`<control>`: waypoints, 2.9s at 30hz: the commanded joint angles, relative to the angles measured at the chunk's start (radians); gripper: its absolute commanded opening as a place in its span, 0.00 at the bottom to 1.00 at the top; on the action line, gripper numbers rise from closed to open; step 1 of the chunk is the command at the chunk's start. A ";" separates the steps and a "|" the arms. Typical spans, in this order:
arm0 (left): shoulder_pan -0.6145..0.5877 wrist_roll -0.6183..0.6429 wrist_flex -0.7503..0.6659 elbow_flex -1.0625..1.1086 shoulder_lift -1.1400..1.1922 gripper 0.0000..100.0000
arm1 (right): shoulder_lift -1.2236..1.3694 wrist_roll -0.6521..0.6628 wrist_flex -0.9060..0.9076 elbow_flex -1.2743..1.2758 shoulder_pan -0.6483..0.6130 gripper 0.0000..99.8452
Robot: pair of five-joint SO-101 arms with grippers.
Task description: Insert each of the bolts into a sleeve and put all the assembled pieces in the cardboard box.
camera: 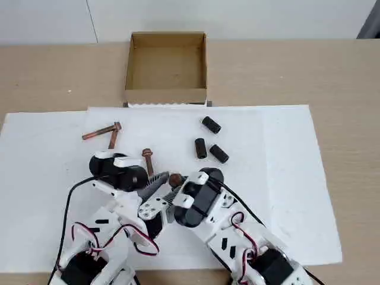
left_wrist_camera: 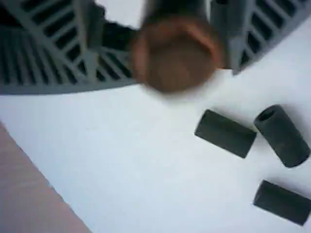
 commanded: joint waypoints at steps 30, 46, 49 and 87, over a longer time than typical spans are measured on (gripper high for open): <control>-0.582 -0.425 0.008 -0.047 -0.009 0.00 | -0.004 -0.130 -0.021 0.000 0.314 0.00; -0.620 -0.425 0.008 0.242 -0.009 0.00 | 0.061 -0.190 0.208 -0.193 0.406 0.00; -0.620 -0.425 0.003 0.262 -0.011 0.00 | 0.189 -0.224 0.191 -0.299 0.406 0.00; -0.626 -0.420 0.006 0.272 -0.011 0.00 | 2.265 0.130 -0.321 -1.941 0.443 0.00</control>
